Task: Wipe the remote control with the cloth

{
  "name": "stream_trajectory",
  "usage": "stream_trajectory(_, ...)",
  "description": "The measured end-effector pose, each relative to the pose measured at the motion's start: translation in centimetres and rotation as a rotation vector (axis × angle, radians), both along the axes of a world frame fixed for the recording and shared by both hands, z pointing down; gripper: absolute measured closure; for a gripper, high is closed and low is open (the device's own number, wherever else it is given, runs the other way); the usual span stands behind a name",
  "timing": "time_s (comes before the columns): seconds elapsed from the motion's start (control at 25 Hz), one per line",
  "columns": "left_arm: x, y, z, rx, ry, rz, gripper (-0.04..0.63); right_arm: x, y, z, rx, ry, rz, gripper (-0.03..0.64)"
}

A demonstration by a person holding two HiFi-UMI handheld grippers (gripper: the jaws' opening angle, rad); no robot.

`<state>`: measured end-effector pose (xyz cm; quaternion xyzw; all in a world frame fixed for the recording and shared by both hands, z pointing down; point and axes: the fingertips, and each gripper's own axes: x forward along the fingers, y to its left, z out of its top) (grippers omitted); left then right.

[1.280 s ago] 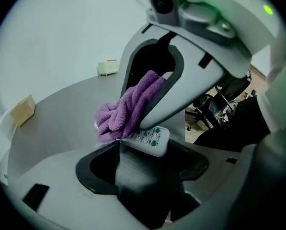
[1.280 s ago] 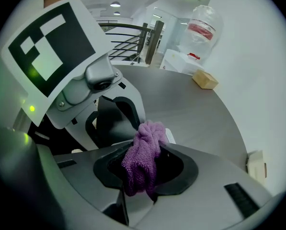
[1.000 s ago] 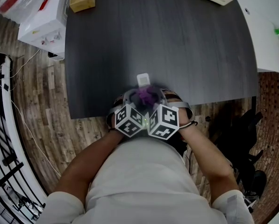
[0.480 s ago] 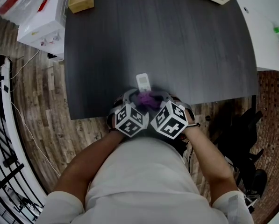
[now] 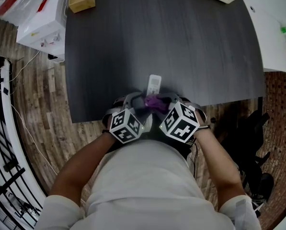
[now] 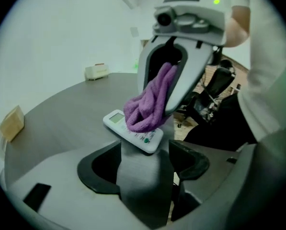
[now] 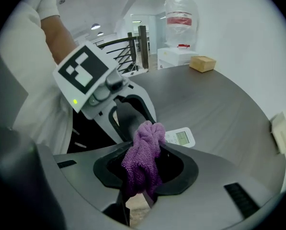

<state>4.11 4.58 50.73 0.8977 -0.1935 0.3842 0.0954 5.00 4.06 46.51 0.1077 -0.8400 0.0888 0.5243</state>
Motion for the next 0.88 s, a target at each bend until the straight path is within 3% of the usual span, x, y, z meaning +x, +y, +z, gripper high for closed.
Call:
stream_trajectory(0.08, -0.8, 0.3, -1.6, 0.014, 0.039, 0.070, 0.290, 0.3, 0.0, 0.5, 0.002, 0.020, -0.008, 0.495)
stream_trajectory(0.16, -2.6, -1.3, -3.3, 0.003, 0.103, 0.031, 0.294, 0.5, 0.2, 0.8, -0.001, 0.029, -0.012, 0.495)
stream_trajectory(0.28, -4.1, -6.8, -6.2, -0.027, 0.225, -0.100, 0.468, 0.5, 0.3, 1.1, -0.001, 0.034, -0.027, 0.495)
stream_trajectory(0.32, -3.5, -8.4, -6.8, -0.042, 0.252, -0.105, 0.563, 0.4, 0.4, 1.1, 0.003, 0.039, -0.039, 0.495)
stream_trajectory(0.4, -1.2, -10.0, -6.8, -0.105, 0.279, -0.063, 0.591, 0.1, 0.6, 1.1, 0.026, 0.053, -0.085, 0.495)
stream_trajectory(0.52, 2.1, -9.9, -5.3, -0.170, 0.226, 0.051, 0.592, -0.9, 1.3, 1.1, 0.068, 0.058, -0.199, 0.495)
stream_trajectory(0.68, 3.3, -9.2, -2.5, -0.202, 0.101, 0.120, 0.591, -1.6, 2.0, 1.2, 0.110, 0.035, -0.305, 0.495)
stream_trajectory(0.76, 3.1, -8.8, -1.0, -0.199, 0.030, 0.148, 0.592, -1.3, 2.0, 1.2, 0.106, 0.023, -0.295, 0.495)
stream_trajectory(0.88, 2.9, -8.7, -0.3, -0.204, 0.035, 0.118, 0.592, -0.8, 1.6, 0.8, 0.083, 0.002, -0.234, 0.495)
